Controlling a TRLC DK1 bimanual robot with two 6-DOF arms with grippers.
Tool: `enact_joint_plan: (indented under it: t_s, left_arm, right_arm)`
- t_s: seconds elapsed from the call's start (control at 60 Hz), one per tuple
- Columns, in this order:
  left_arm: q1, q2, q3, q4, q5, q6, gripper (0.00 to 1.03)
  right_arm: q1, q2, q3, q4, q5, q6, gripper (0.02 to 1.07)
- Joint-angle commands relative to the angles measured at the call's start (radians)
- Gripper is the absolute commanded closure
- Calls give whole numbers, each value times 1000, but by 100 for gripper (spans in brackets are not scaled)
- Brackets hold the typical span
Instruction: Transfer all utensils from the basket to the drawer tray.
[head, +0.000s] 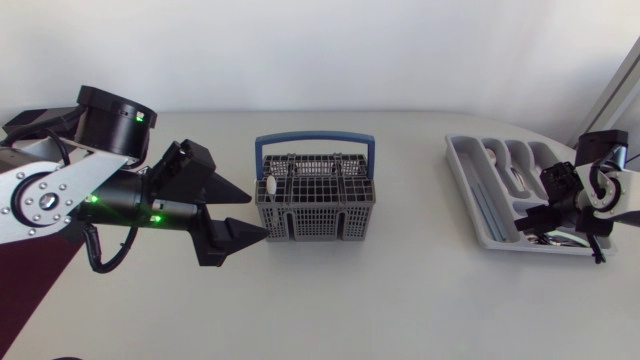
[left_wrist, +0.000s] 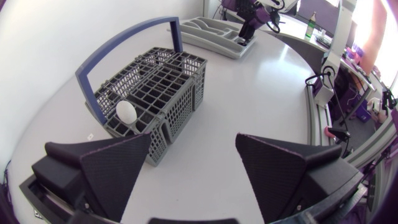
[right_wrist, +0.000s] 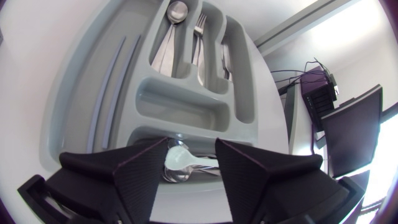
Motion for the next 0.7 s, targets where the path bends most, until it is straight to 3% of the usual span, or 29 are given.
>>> enact_joint_plan:
  t_s: [0.0, 0.15, 0.3, 0.45, 0.683]
  left_arm:
    - [10, -16, -7, -7, 2, 6, 8]
    - [28, -19, -9, -9, 2, 8, 8]
    - [33, -17, -12, -7, 2, 8, 8]
    - [34, -13, -15, -4, 2, 8, 8]
    - [48, -13, -32, 14, -4, 14, 8]
  right_arm:
    - [15, -4, 4, -26, 11, 21, 24]
    - [44, -75, 5, -92, -11, 53, 20]
    - [130, -223, 5, -223, -124, 117, 20]
    - [324, -338, 21, -338, -207, 182, 20]
    - [626, -335, 131, -448, -284, 341, 20]
